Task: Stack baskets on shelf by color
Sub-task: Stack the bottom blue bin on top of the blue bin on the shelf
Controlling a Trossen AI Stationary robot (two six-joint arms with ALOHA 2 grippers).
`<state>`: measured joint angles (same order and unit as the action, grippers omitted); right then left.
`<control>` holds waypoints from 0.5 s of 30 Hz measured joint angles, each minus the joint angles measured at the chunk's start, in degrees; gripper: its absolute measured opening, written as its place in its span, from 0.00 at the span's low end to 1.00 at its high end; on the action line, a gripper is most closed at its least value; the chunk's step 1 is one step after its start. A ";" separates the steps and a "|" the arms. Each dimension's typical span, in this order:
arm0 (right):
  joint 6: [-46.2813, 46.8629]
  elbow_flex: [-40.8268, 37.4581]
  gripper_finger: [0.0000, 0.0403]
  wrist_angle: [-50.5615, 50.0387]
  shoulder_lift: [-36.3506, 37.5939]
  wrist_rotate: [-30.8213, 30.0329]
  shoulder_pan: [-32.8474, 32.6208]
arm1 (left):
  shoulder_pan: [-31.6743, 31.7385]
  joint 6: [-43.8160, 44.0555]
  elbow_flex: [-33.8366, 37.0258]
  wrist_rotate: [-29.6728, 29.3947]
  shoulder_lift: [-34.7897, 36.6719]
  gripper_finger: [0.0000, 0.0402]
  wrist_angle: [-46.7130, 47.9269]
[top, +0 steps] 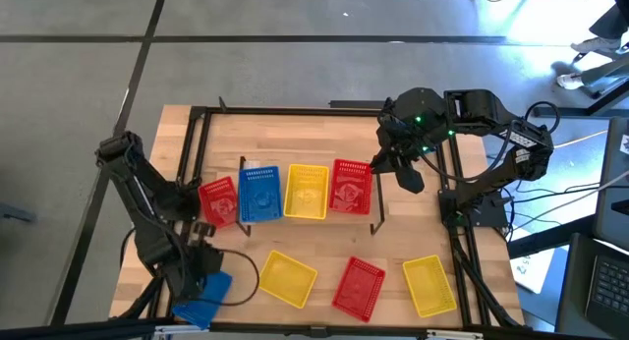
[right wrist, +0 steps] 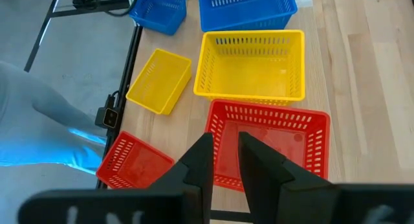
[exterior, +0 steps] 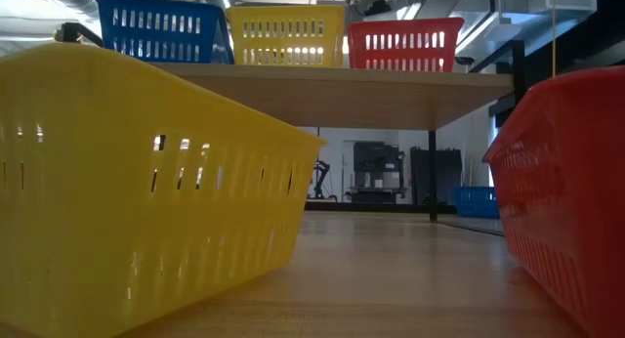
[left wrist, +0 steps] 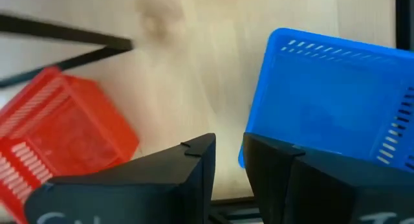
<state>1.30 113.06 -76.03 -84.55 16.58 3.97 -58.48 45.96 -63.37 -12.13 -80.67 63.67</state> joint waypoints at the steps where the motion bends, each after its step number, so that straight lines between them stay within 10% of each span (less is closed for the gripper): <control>1: 0.00 0.00 0.17 0.00 0.00 0.02 0.00 | -0.10 -0.90 0.00 -0.04 -0.87 0.18 -0.51; 15: -0.46 0.00 0.17 -0.04 0.00 0.08 0.00 | -0.20 -3.08 0.00 1.57 -10.93 0.18 -7.42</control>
<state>0.84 113.06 -76.07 -84.55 16.67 3.97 -58.67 42.87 -63.37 -10.56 -91.60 56.25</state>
